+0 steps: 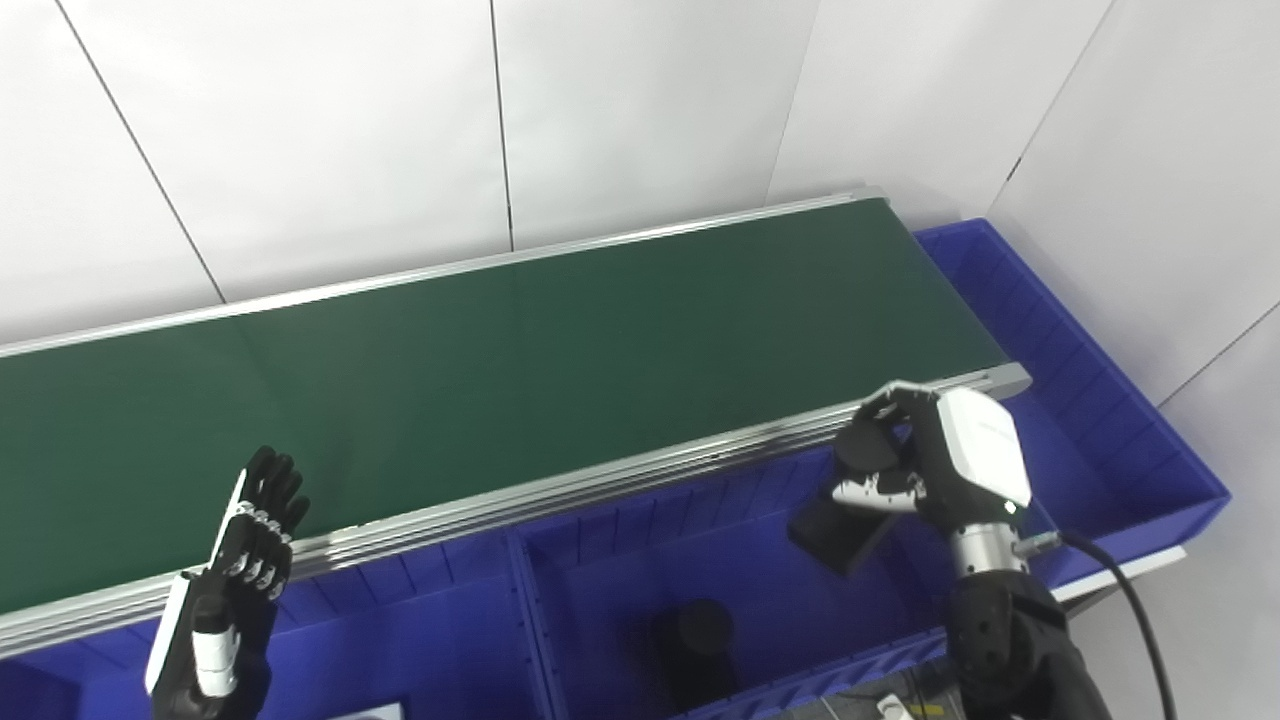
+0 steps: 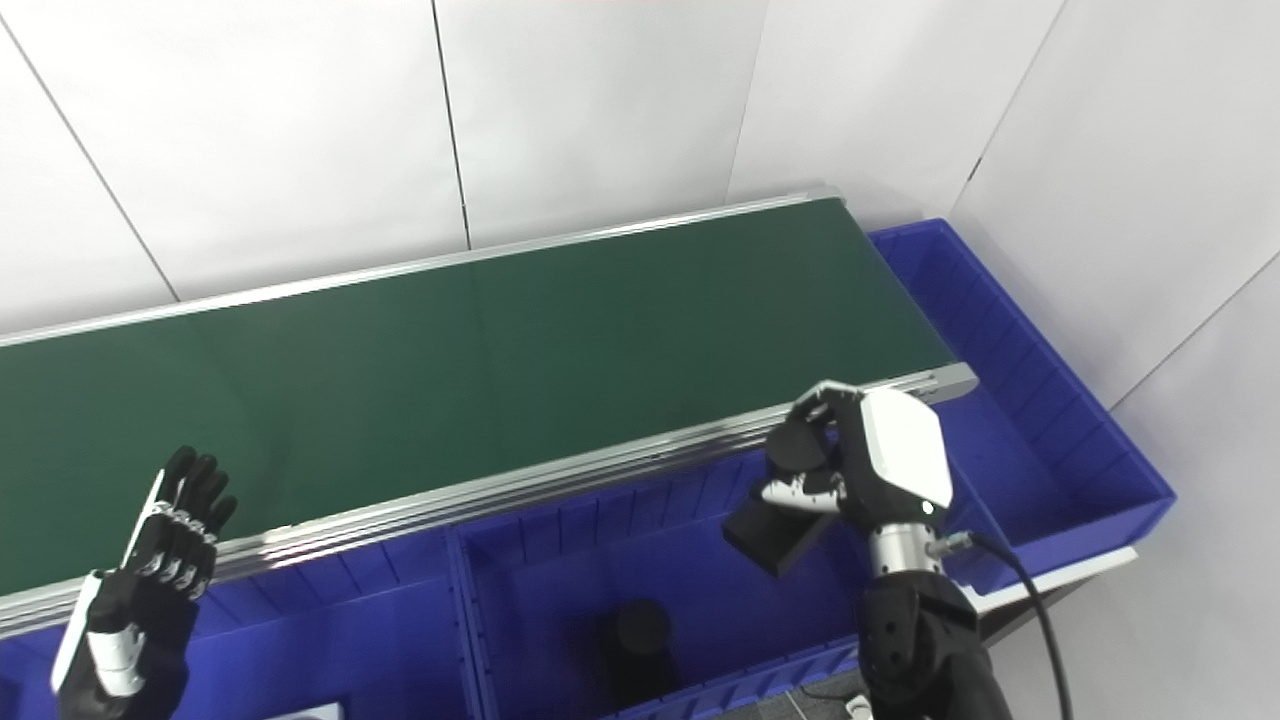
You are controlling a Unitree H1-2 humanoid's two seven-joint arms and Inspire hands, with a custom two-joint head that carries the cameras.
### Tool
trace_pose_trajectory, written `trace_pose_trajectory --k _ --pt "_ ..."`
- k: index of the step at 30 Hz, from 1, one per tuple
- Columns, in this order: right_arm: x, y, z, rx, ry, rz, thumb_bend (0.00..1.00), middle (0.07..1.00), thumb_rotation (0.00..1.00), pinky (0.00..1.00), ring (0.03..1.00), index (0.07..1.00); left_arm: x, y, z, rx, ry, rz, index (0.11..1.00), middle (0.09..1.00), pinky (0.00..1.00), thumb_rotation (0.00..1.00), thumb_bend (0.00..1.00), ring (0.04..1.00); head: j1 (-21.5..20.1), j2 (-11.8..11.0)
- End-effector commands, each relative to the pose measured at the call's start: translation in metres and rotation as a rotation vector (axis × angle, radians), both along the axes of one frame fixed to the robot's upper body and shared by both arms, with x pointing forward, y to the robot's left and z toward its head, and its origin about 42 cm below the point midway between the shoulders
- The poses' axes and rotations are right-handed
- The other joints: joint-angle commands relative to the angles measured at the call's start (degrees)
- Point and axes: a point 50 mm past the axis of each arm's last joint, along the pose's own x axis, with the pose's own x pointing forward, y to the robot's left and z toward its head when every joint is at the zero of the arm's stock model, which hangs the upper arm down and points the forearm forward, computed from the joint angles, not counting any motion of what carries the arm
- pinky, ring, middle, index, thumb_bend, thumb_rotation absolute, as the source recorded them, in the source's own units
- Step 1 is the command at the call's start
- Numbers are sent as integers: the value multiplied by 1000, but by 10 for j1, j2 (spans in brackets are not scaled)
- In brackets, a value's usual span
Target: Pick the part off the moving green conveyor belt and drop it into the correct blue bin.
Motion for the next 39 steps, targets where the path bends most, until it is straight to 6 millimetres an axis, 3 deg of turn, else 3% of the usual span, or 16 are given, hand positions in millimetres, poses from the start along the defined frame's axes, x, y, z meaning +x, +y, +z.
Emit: trace_pose_trajectory --k 1,6,9,11,16,18,21,24,25,26,27,36,39 --pt "5 -6 5 -51 20 -18 530 469 0 164 220 483 8 0 17 8 -68 -14 1000 1000 1000 973 690 1000 0 0" --pt "12 -8 -5 -76 81 -20 531 471 0 190 251 481 8 -1 19 5 -67 -13 1000 1000 1000 971 676 1000 2 3" --pt "16 -7 -7 -90 90 -12 523 400 0 205 268 507 8 -3 22 10 -70 -9 1000 1000 1000 973 671 1000 2 3" --pt "17 -7 -8 -99 101 -7 530 459 0 194 257 486 7 -3 24 11 -73 -12 1000 1000 1000 987 649 1000 2 3" --pt "18 -6 -9 -111 132 4 531 471 0 196 263 482 8 -5 29 5 -69 -14 1000 1000 1000 993 606 1000 2 4" --pt "18 -6 -10 -116 142 6 525 424 0 241 313 511 8 -6 30 8 -70 -12 1000 1000 1000 999 582 1000 5 4" --pt "18 -6 -10 -112 154 10 525 452 7 337 426 523 8 -7 31 6 -69 -9 1000 1000 1000 1000 548 1000 6 3" --pt "17 -5 -9 -95 152 2 522 537 139 364 467 498 8 -7 33 5 -71 -9 1000 1000 997 1000 511 1000 6 4" --pt "17 -5 -9 -93 154 0 696 556 204 378 484 562 8 -8 34 6 -70 -9 1000 1000 996 1000 506 1000 6 4" --pt "16 -5 -9 -93 156 -1 806 558 250 376 483 603 8 -8 34 6 -69 -10 1000 1000 994 1000 499 1000 6 4" --pt "16 -5 -9 -93 158 -2 844 564 267 378 487 619 8 -8 35 7 -68 -11 1000 1000 993 1000 493 1000 6 4" --pt "16 -4 -9 -78 149 -14 897 614 256 430 542 655 8 -9 39 5 -58 -19 1000 1000 982 1000 427 1000 4 3" --pt "16 -5 -9 -79 142 -11 899 585 249 397 509 655 9 -9 39 -1 -56 -18 1000 1000 974 1000 416 1000 7 4"
